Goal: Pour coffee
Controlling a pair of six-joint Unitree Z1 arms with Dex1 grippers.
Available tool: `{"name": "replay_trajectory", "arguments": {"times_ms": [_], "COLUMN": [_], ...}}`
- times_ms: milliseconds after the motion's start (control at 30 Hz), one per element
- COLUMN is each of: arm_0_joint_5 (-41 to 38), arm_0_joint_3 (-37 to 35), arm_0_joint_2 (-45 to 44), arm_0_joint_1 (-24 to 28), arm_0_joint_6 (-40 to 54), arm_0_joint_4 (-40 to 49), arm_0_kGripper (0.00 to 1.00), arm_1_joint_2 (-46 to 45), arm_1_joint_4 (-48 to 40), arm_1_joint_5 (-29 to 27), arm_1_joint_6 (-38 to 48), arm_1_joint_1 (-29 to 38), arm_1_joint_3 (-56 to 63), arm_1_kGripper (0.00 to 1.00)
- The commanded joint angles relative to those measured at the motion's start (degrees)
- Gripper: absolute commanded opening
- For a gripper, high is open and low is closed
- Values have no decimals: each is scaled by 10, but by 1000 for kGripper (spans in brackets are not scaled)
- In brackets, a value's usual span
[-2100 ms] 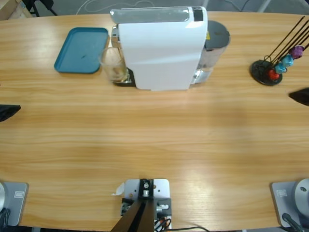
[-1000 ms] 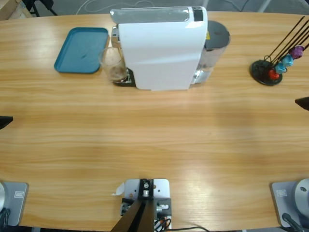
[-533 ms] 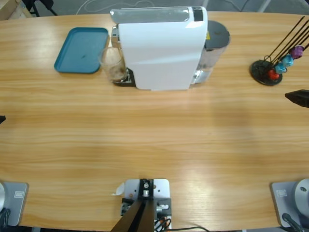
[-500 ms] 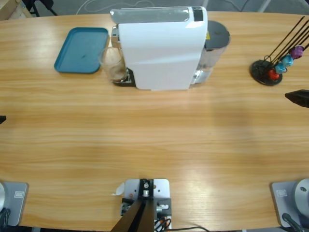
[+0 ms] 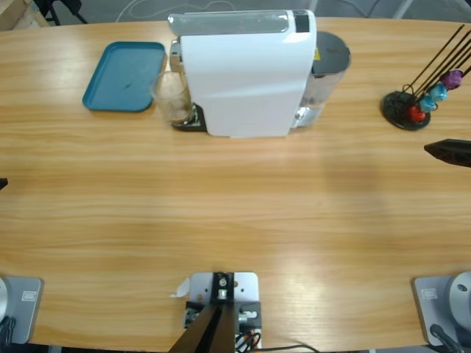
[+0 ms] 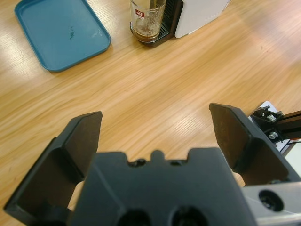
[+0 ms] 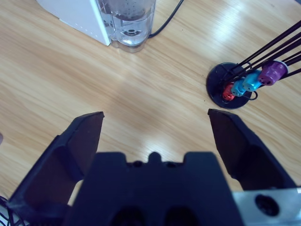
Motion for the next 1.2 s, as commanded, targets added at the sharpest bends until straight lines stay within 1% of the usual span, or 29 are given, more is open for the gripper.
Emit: {"name": "replay_trajectory", "arguments": {"times_ms": [33, 1067, 1200], "arm_0_joint_5": [-5, 6, 5], "arm_0_joint_3": [15, 10, 3], "arm_0_joint_2": [-1, 18, 44], "arm_0_joint_1": [-6, -10, -10], "arm_0_joint_6": [-3, -9, -11], "arm_0_joint_4": [1, 5, 8], "arm_0_kGripper": [1000, 1000, 1000], "arm_1_joint_2": [8, 8, 11], "arm_1_joint_4": [-2, 0, 0], "arm_1_joint_5": [-12, -14, -14], "arm_1_joint_6": [6, 6, 6], "arm_1_joint_1": [5, 5, 5], "arm_1_joint_3": [13, 12, 11], "arm_1_kGripper": [1000, 1000, 1000]}}
